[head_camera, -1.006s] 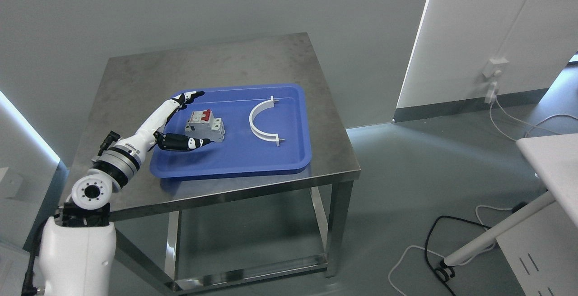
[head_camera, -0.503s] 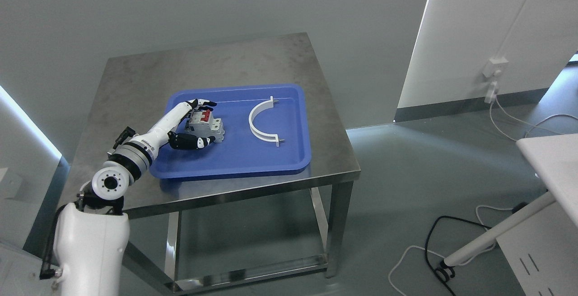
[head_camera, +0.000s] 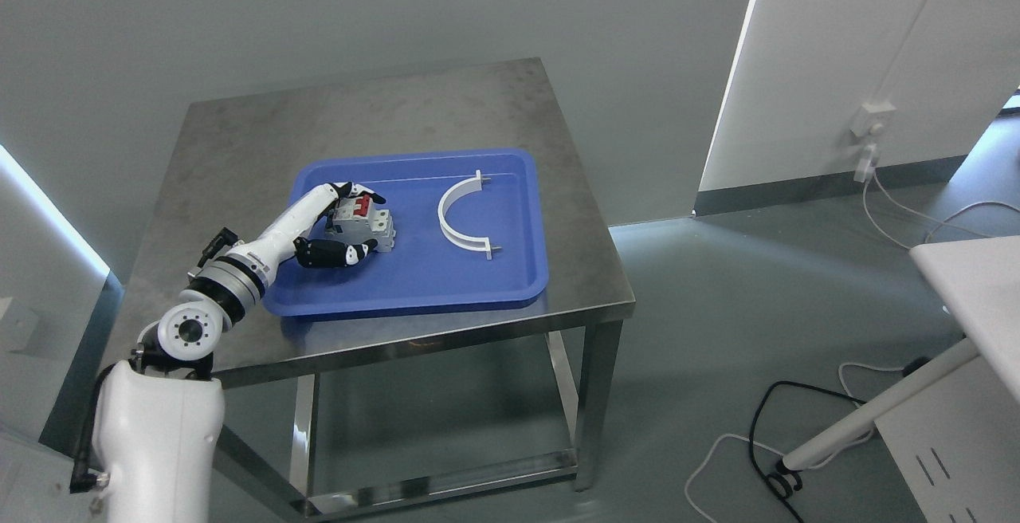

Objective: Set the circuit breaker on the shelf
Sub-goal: 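Close the left hand fingers around the circuit breaker, then lift the circuit breaker up out of the tray with the left hand, then hold the breaker in the left hand while turning toward the bin shelf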

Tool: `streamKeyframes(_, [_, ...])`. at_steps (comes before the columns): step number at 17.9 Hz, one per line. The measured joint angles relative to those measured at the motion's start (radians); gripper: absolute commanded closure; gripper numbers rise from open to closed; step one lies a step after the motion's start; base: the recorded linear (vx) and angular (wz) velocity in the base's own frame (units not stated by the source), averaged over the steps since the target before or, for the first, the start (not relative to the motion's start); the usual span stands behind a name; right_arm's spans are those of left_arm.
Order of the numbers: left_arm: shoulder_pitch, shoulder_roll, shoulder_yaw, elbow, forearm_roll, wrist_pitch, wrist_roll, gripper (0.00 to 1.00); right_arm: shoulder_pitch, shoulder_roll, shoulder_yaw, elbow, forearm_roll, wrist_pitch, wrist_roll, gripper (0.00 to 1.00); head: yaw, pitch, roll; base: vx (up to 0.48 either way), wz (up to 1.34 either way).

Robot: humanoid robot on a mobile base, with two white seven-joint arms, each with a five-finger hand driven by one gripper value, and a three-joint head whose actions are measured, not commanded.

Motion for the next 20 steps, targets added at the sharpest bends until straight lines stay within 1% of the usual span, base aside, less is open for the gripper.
streamKeyframes(2, [-0.024, -0.02, 0.039, 0.006, 0.026, -0.015, 0.009, 0.85, 0.0, 0.0, 0.0, 0.0, 0.0, 0.0, 0.0, 0.0, 0.0, 0.0, 0.0, 0.0, 0.0])
streamKeyframes(5, [-0.063, -0.048, 0.117, 0.005, 0.105, -0.026, 0.02, 0.85, 0.0, 0.0, 0.0, 0.0, 0.0, 0.0, 0.0, 0.0, 0.0, 0.0, 0.0, -0.009, -0.01])
streamKeyframes(11, [-0.064, -0.084, 0.221, -0.02, 0.235, -0.03, 0.017, 0.85, 0.0, 0.0, 0.0, 0.0, 0.0, 0.0, 0.0, 0.0, 0.0, 0.0, 0.0, -0.026, -0.04])
streamKeyframes(14, [-0.062, -0.095, 0.265, -0.048, 0.321, -0.033, 0.086, 0.84, 0.0, 0.0, 0.0, 0.0, 0.0, 0.0, 0.0, 0.0, 0.0, 0.0, 0.0, -0.111, -0.1])
streamKeyframes(18, [-0.034, -0.106, 0.304, -0.093, 0.403, -0.136, 0.194, 0.84, 0.0, 0.0, 0.0, 0.0, 0.0, 0.0, 0.0, 0.0, 0.0, 0.0, 0.0, -0.194, -0.11])
streamKeyframes(20, [-0.011, -0.11, 0.321, -0.124, 0.425, -0.153, 0.225, 0.84, 0.0, 0.0, 0.0, 0.0, 0.0, 0.0, 0.0, 0.0, 0.0, 0.0, 0.0, -0.227, -0.01])
